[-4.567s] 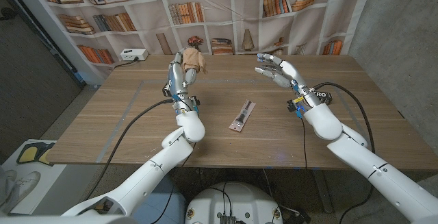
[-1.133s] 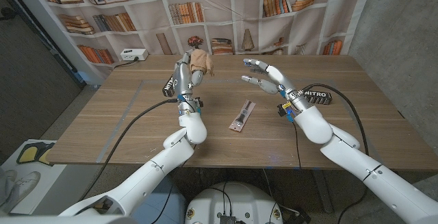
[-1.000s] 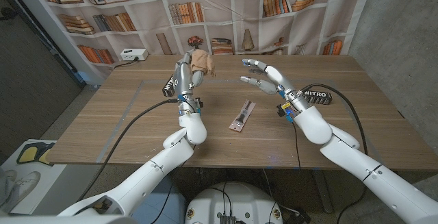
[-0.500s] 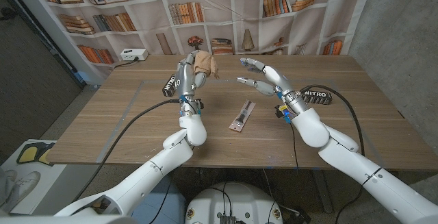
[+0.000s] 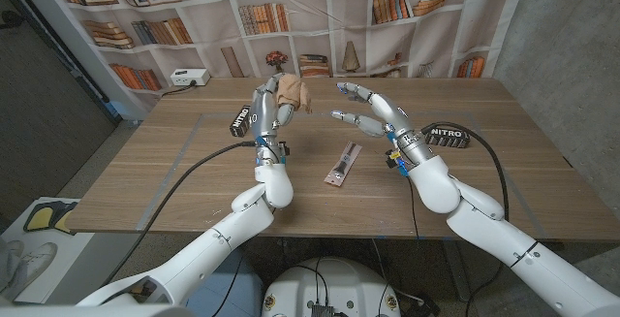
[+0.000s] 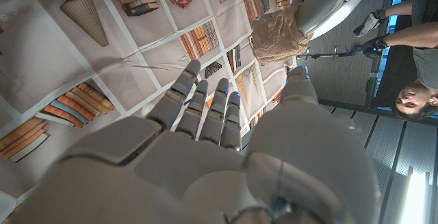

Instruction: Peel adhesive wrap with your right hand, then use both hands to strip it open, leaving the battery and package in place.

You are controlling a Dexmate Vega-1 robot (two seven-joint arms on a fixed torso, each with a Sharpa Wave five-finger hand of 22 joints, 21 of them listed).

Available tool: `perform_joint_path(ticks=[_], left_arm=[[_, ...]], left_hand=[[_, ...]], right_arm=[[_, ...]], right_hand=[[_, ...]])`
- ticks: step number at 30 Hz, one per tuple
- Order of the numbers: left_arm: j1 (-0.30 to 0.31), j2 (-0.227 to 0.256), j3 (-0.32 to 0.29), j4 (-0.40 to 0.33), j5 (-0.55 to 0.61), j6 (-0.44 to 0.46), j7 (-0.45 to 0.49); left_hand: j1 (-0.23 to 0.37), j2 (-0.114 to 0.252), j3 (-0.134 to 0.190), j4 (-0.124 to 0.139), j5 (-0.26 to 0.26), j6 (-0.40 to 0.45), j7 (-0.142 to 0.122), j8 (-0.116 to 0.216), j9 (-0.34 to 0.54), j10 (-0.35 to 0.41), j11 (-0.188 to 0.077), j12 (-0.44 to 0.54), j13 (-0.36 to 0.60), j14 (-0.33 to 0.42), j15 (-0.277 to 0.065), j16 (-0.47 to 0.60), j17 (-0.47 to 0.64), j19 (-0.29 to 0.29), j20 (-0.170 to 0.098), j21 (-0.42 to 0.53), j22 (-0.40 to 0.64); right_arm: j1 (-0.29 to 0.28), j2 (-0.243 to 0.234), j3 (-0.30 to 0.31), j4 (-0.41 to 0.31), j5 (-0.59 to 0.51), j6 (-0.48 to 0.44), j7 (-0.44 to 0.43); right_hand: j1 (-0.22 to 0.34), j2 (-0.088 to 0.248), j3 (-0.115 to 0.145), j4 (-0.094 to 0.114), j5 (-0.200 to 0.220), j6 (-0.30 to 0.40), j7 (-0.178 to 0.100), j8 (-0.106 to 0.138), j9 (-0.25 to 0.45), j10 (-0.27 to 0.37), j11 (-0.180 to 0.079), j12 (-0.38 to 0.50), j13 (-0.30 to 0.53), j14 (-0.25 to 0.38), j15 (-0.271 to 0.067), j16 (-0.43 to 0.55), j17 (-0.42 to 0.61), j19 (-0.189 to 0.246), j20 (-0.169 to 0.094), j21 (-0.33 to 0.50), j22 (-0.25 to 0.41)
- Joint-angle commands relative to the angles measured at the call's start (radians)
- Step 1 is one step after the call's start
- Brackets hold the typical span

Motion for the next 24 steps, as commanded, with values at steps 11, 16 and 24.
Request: perform_joint_path(ticks=[11, 16, 24], left_arm=[[-0.006, -0.017, 0.004, 0.023, -0.025, -0.009, 0.004], [-0.006, -0.018, 0.004, 0.026, -0.028, -0.011, 0.005], [-0.001, -0.020, 0.003, 0.025, -0.033, -0.012, 0.008]], left_hand=[[0.003, 0.011, 0.006, -0.008, 0.002, -0.001, 0.003, 0.006, 0.000, 0.000, 0.000, 0.005, 0.001, 0.002, -0.005, -0.003, 0.002, 0.001, 0.004, -0.001, 0.001], [0.003, 0.011, 0.006, -0.009, 0.002, -0.001, 0.003, 0.007, -0.001, 0.001, 0.000, 0.006, 0.000, 0.001, -0.005, -0.003, 0.002, 0.001, 0.004, -0.001, 0.001], [0.003, 0.010, 0.007, -0.010, 0.001, -0.001, 0.002, 0.009, -0.002, 0.000, 0.000, 0.006, 0.000, 0.001, -0.005, -0.003, 0.002, 0.000, 0.004, -0.001, 0.002]], right_arm=[[0.005, -0.006, -0.036, -0.026, -0.029, -0.044, -0.018], [0.026, -0.012, -0.050, -0.018, -0.034, -0.035, 0.001], [0.043, -0.010, -0.062, -0.016, -0.043, -0.042, 0.014]], right_hand=[[0.020, -0.004, -0.006, -0.006, 0.005, 0.039, -0.003, 0.015, 0.005, 0.034, -0.010, 0.014, 0.005, -0.004, -0.108, 0.006, 0.007, 0.005, -0.012, 0.003, 0.003], [0.029, -0.004, -0.003, -0.009, 0.005, 0.040, -0.002, 0.013, 0.005, 0.033, -0.006, 0.012, 0.006, 0.000, -0.117, 0.007, 0.007, 0.007, -0.023, 0.002, 0.002], [0.035, -0.001, -0.001, -0.008, 0.003, 0.034, -0.013, 0.008, 0.006, 0.008, 0.000, 0.001, 0.006, 0.024, -0.098, 0.018, 0.010, 0.019, -0.005, 0.005, 0.002]])
